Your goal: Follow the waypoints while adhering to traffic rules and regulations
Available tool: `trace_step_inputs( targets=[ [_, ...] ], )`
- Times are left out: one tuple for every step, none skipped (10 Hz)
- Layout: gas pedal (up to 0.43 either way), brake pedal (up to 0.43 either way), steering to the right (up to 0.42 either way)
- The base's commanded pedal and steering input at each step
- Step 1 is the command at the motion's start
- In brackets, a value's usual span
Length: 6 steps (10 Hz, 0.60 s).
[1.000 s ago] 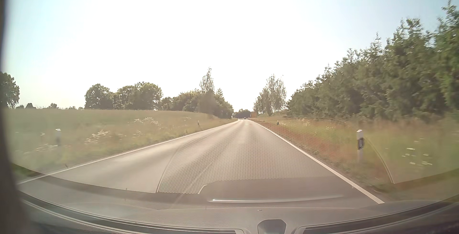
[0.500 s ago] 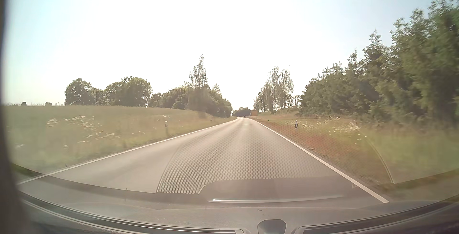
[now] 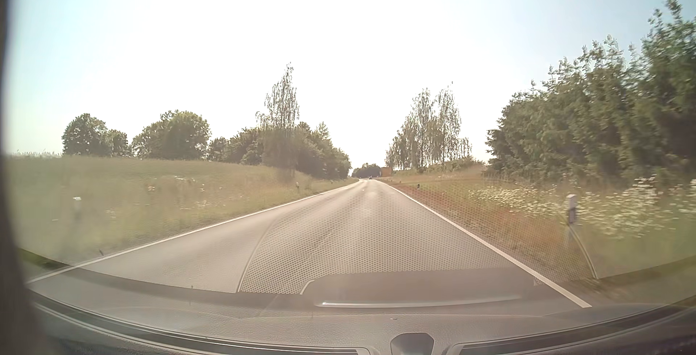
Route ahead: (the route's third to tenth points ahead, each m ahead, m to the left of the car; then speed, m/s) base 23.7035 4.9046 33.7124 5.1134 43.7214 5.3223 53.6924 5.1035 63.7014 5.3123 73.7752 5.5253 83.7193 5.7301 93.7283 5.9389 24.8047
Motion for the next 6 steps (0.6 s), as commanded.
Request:
trace_step_inputs(
  targets=[
    [0.0,0.006,0.004],
    [0.0,0.006,0.004],
    [0.0,0.006,0.004],
    [0.0,0.006,0.004],
    [0.0,0.006,0.004],
    [0.0,0.006,0.004]
  ],
)
